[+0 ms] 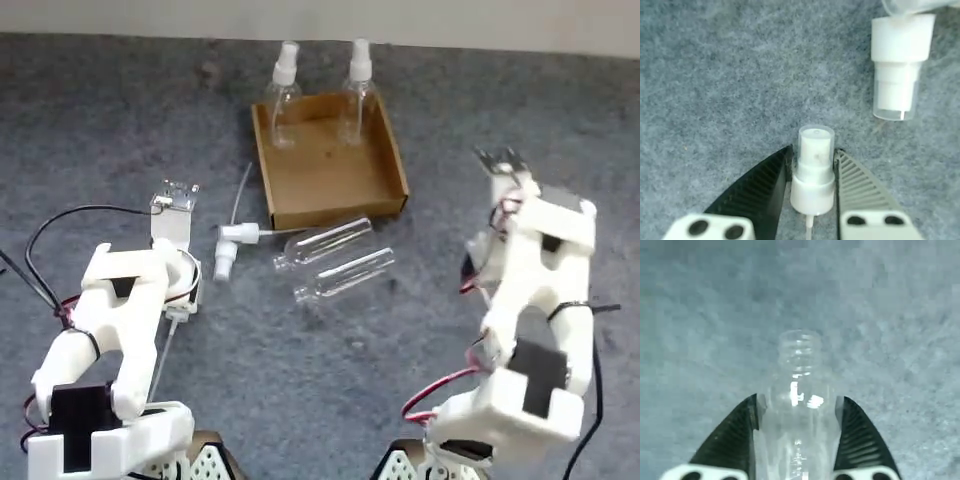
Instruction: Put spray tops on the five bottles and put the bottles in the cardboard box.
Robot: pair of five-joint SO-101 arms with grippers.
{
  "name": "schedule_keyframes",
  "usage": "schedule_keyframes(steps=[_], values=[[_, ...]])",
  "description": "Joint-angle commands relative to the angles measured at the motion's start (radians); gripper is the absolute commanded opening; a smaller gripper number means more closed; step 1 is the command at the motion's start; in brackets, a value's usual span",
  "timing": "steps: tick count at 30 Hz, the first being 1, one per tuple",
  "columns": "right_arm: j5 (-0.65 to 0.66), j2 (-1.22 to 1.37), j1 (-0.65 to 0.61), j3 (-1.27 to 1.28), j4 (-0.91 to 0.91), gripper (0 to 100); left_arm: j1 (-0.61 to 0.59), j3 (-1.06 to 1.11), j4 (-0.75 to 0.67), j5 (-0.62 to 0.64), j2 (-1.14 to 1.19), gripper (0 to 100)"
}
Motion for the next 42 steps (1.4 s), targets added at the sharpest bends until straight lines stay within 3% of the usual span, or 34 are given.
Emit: schedule_keyframes(steps=[1,7,13,21,26,34,42], values=[[-0.087,-0.159,-0.159,-0.082,0.039,0.3,0.01,-0.087,0.0,-0.003,-0.018,1],[-0.249,-0.415,-0.4,-0.035,0.025,0.3,0.01,-0.357,0.209,0.046,-0.019,1],[-0.359,-0.653,-0.67,0.16,-0.11,0.3,0.015,-0.647,0.384,0.086,-0.059,1],[-0.379,-0.872,-0.835,0.503,-0.346,0.3,0.016,-0.693,0.42,0.118,-0.386,1],[-0.379,-0.938,-0.88,0.605,-0.394,0.3,0.021,-0.687,0.411,0.298,-0.555,1],[-0.377,-0.947,-1.012,0.653,-0.39,0.3,0.107,-0.426,0.169,0.628,-0.809,1],[-0.377,-0.947,-1.072,0.691,-0.394,0.4,0.108,-0.067,-0.012,0.669,-1.194,1]])
